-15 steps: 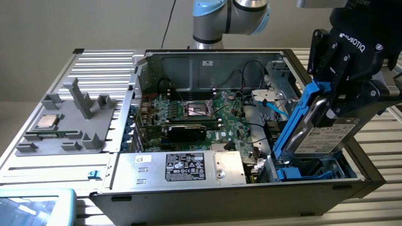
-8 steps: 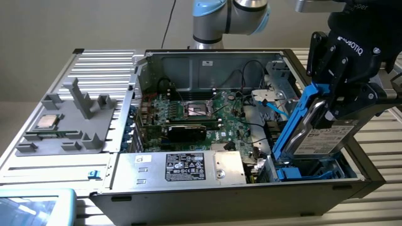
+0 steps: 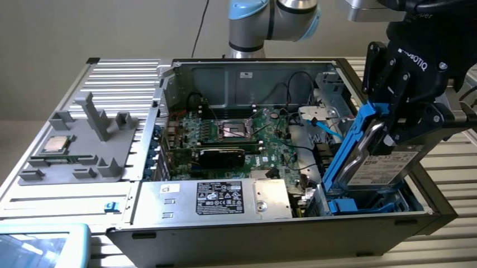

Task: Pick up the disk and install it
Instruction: 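Insert the disk into the insertion slot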

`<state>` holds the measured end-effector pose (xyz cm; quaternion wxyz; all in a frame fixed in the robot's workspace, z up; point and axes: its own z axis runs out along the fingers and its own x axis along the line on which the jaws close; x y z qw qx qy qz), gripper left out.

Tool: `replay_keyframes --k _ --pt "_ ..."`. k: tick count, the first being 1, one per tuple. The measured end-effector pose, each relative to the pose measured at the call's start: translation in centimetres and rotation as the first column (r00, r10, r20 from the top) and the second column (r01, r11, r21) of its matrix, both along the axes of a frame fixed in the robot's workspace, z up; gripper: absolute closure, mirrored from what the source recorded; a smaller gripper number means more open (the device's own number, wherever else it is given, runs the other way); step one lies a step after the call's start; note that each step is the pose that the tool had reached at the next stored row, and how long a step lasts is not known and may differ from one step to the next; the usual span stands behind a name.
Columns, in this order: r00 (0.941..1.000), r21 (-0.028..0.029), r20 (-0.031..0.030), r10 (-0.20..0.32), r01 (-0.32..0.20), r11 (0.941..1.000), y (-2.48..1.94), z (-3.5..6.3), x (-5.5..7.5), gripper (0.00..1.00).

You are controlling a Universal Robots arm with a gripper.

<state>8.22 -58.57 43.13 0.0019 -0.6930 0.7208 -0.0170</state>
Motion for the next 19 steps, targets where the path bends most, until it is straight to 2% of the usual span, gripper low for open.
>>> replay_keyframes --k 19 --pt "1.0 0.0 -0.0001 0.0 0.0 1.0 -0.1 -0.99 0.11 0.63"
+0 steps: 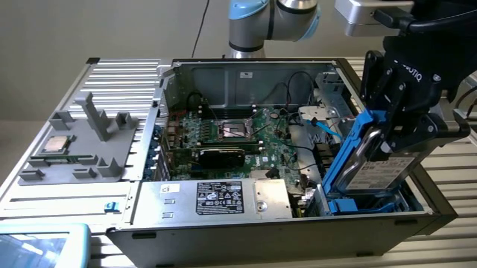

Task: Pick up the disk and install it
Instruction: 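Insert the disk into the insertion slot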

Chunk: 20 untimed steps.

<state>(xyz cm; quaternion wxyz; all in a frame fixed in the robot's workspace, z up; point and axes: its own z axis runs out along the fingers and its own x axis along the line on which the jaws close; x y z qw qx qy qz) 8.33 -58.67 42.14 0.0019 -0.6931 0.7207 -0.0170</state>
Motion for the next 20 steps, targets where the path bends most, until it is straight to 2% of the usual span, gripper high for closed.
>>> replay_keyframes --k 20 --pt "1.0 0.0001 0.0 0.001 -0.001 1.0 -0.11 -0.81 0.02 0.63"
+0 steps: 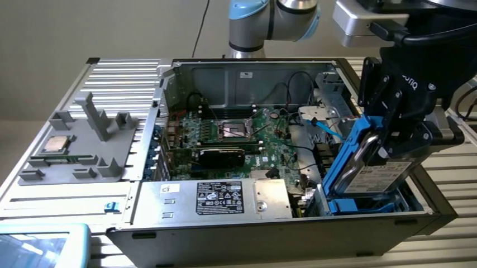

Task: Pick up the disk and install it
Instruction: 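Insert the disk into the insertion slot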

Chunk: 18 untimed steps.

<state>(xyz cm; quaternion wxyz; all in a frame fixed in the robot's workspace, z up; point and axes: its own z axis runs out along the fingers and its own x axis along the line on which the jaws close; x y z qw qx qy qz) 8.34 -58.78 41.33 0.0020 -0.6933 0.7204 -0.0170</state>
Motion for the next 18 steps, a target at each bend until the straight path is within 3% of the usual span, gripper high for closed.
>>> replay_keyframes --k 18 --pt "1.0 0.0 0.0 0.0 0.0 1.0 -0.01 -0.98 0.0 0.63"
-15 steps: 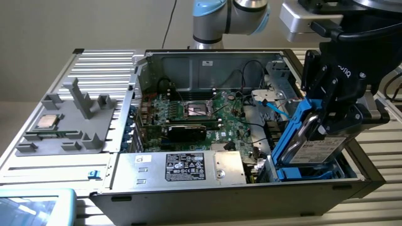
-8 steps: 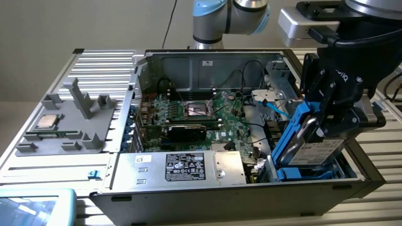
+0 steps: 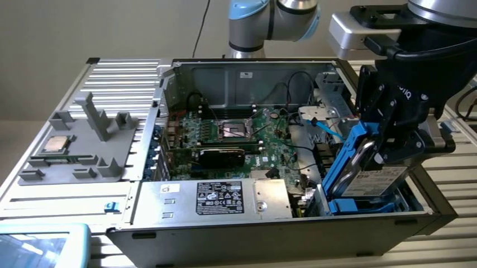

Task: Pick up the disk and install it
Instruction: 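Insert the disk into the insertion slot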

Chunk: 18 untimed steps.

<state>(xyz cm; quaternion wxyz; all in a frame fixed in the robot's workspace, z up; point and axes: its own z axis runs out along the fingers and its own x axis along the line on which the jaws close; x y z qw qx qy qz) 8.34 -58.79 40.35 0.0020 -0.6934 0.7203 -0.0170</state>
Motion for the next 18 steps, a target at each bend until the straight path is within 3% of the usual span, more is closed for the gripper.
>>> replay_keyframes --k 11,13,15,16,18 --pt "1.0 -0.0001 0.0 0.0 0.0 1.0 0.0 0.0 0.0 0.63" --pt "1.0 -0.0001 0.0 0.0 0.0 1.0 0.0 0.0 0.0 0.55" --pt "1.0 -0.0002 0.0 0.0 0.0 1.0 0.0 0.01 0.0 0.55" --pt "1.0 -0.0001 0.0 0.0 0.0 1.0 0.0 0.0 0.0 0.48" --pt "1.0 0.0 0.0 0.0 0.0 1.0 0.0 0.0 0.0 0.48"
